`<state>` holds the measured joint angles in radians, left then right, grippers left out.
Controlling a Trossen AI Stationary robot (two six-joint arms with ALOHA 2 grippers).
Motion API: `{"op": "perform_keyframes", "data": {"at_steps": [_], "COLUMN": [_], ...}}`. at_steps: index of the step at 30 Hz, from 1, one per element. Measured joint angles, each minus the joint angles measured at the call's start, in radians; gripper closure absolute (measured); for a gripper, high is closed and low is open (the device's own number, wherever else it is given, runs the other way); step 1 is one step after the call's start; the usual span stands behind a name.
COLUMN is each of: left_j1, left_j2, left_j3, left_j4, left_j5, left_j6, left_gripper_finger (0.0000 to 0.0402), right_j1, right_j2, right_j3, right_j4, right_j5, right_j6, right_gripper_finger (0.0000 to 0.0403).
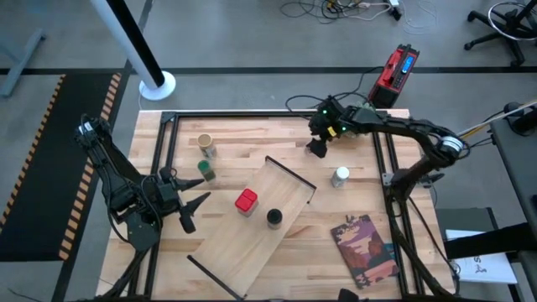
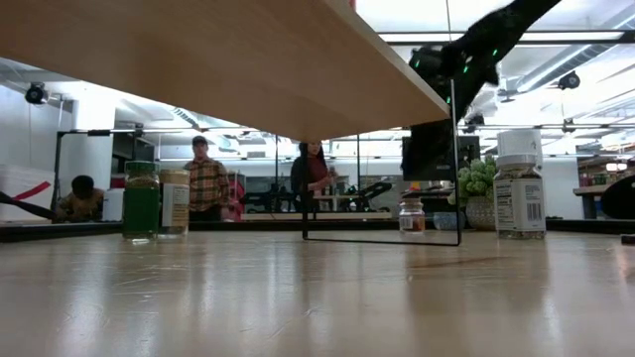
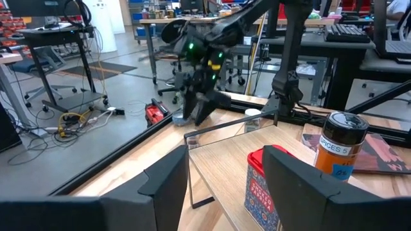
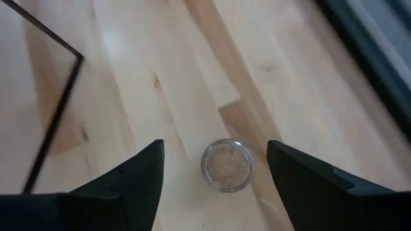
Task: Shelf spices
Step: Remove the black seasoning bottle from the shelf
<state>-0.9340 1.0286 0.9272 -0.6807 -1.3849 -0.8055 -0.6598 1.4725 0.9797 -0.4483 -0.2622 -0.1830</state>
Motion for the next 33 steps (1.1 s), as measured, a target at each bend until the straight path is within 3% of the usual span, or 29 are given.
{"op": "perform_keyframes", "data": {"at_steps": [9,13,23,33], "left_j1": [0.0,0.002,0.016,0.038], "left_j2": [0.0,0.0,0.0,0.001], "left_j3": [0.0,0.0,0.0,0.0], "left_j4": [0.0,0.0,0.0,0.0], "left_j5": [0.0,0.0,0.0,0.019], "left_j6": [0.0,0.0,0.0,-0.005], "left_gripper_finger": [0.0212,0.0209,0.0214,0.0208], "right_j1": [0.0,0.03,0.29,0.616], "right_j2": [-0.257,-0.349,-0.482,-0.429], "right_j3": [0.008,0.008,0.008,0.008], "right_j4": [-0.046,-0.081,-0.072,0.084], "right_j5": [-0.01,-0.101,-0.129,0.043], "right_j6": [0.008,0.039,0.126,0.195], "right_gripper_finger": [0.0167,0.0166,0.0179,0.0189]}}
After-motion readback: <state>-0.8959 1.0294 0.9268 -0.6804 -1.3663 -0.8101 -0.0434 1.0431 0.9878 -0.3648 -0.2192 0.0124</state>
